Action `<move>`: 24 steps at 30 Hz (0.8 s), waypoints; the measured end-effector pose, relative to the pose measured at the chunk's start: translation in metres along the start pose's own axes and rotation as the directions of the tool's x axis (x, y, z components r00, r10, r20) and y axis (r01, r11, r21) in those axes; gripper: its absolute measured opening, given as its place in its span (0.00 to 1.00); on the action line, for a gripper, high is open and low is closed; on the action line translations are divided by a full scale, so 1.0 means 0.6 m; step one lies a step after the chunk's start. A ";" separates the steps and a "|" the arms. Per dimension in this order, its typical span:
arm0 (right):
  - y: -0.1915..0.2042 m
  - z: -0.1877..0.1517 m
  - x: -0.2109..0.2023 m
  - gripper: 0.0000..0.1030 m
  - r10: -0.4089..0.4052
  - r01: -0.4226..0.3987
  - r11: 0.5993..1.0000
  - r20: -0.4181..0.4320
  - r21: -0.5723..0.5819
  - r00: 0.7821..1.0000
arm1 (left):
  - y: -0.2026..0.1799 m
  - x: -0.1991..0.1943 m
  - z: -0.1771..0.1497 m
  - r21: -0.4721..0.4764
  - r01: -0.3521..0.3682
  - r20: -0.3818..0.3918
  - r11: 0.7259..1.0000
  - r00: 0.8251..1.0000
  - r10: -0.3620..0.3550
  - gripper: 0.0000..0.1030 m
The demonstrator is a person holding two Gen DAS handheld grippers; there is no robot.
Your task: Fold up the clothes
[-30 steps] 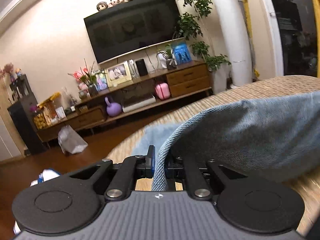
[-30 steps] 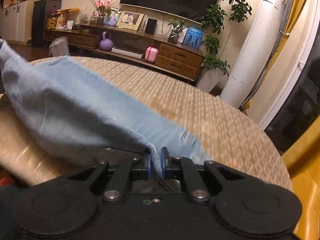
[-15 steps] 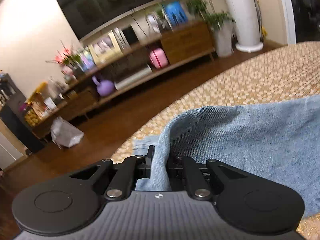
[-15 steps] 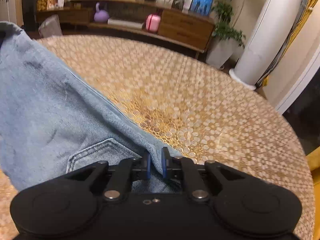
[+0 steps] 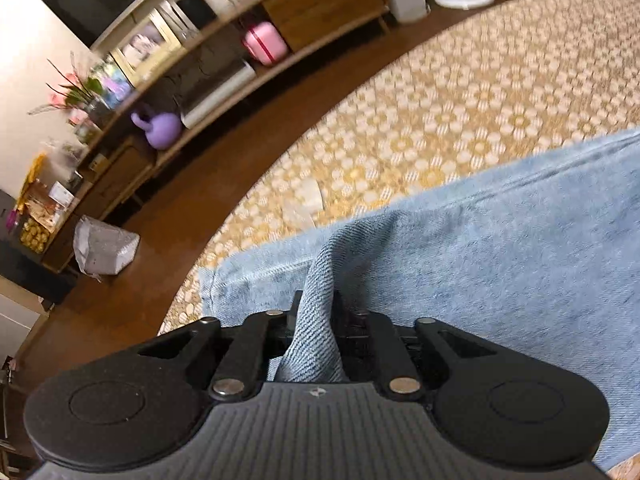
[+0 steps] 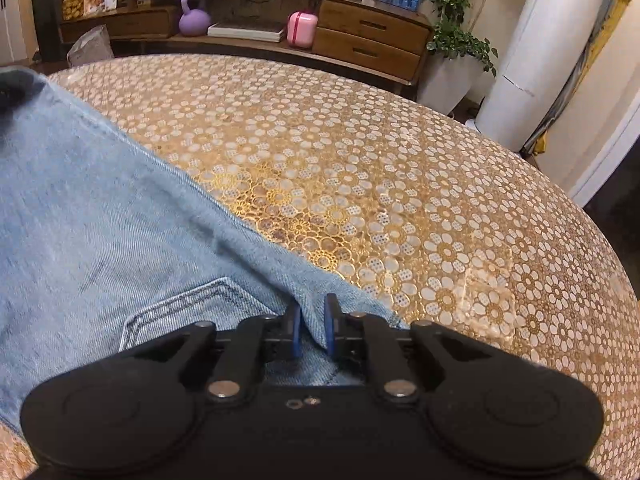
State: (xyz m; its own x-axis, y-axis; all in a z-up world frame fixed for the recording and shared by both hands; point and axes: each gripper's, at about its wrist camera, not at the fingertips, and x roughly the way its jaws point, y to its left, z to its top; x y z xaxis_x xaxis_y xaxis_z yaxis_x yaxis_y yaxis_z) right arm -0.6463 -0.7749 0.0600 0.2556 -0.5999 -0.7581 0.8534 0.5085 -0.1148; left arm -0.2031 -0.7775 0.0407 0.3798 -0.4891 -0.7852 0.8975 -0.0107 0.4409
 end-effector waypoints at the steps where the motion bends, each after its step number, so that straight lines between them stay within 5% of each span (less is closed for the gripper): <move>1: -0.001 0.001 -0.003 1.00 -0.002 0.001 1.000 0.009 0.009 1.000 | 0.006 0.003 0.003 -0.005 0.001 -0.012 1.000 1.000 -0.001 0.22; 3: -0.002 0.003 -0.010 1.00 -0.005 0.004 1.000 0.027 0.028 1.000 | 0.019 0.001 0.014 -0.037 -0.020 -0.006 0.999 1.000 0.020 0.48; 6: 0.007 0.001 -0.033 1.00 0.034 -0.035 0.999 0.047 0.032 0.998 | 0.049 -0.022 0.020 -0.091 -0.038 0.041 0.995 0.998 0.042 0.73; 14: 0.036 -0.079 -0.029 1.00 0.061 -0.063 0.998 -0.111 -0.021 0.992 | 0.145 -0.122 -0.029 -0.119 0.082 0.115 0.990 0.991 -0.069 0.81; 21: 0.054 -0.077 -0.060 1.00 0.054 -0.054 0.999 -0.064 0.001 0.996 | 0.203 -0.213 -0.140 -0.149 0.038 0.194 0.988 0.981 -0.008 0.85; 24: 0.057 -0.079 -0.076 1.00 0.039 -0.039 0.999 -0.060 -0.011 0.997 | 0.219 -0.209 -0.185 -0.208 0.130 0.172 0.969 0.981 -0.095 0.86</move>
State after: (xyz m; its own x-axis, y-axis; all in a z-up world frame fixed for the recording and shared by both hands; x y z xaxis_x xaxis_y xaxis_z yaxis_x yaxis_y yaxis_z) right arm -0.6502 -0.7009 0.0602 0.2609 -0.5420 -0.7988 0.8376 0.5385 -0.0919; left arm -0.1081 -0.6208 0.1488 0.2486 -0.6285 -0.7370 0.9662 0.1075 0.2343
